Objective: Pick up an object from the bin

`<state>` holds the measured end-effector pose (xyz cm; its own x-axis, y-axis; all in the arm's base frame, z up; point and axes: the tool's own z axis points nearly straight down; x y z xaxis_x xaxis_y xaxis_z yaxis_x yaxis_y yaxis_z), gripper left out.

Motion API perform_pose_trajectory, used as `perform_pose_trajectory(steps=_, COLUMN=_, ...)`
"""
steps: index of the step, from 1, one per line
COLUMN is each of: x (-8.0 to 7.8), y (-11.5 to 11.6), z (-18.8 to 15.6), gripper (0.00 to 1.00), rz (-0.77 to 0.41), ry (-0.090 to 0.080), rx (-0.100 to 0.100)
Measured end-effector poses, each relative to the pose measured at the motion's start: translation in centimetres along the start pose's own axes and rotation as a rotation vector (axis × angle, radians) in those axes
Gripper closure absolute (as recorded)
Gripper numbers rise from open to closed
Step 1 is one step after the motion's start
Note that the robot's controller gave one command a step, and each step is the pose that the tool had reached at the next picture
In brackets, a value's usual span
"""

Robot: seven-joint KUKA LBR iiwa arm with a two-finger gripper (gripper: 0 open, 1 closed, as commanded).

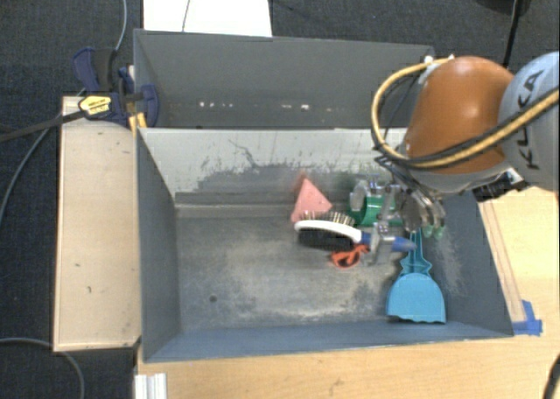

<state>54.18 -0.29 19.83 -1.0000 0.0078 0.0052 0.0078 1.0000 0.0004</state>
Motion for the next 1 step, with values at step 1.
perform_pose_trajectory(steps=1, x=-0.16, y=0.00, z=-0.44, gripper=0.00, rz=0.000, ry=-0.008, rx=0.000)
